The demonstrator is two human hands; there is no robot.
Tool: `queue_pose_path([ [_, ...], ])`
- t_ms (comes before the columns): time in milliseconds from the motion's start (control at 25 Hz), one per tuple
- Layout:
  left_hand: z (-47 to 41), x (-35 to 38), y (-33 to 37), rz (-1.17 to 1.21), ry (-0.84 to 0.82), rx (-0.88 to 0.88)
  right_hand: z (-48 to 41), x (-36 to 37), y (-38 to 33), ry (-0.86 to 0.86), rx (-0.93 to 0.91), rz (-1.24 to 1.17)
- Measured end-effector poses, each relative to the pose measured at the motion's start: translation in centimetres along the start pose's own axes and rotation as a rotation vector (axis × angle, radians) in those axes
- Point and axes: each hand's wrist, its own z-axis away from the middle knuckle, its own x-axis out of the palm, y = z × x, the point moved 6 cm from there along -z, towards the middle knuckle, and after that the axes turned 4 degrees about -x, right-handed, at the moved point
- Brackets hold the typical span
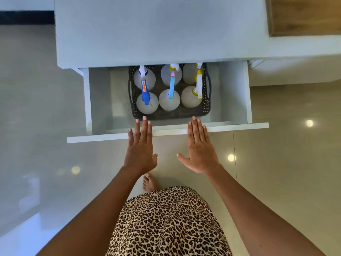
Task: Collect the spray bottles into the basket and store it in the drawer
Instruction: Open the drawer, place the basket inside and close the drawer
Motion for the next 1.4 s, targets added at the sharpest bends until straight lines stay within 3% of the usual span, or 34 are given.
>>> queue_pose_path([
  [760,-12.2,-7.7,-2.1,-0.058,0.096,-0.001,-12.9,-7.0,2.5,0.023,-0.020,-0.013],
  [1200,-13.0,-8.1,-1.6,-0.057,0.131,0.024,-15.2,-7.5,2.6,0.064,-0.006,0.021],
  [1400,-11.8,-10.1,-2.8,-0.151,0.334,0.062,-13.9,-10.5,2.8,0.338,-0.026,0.149],
])
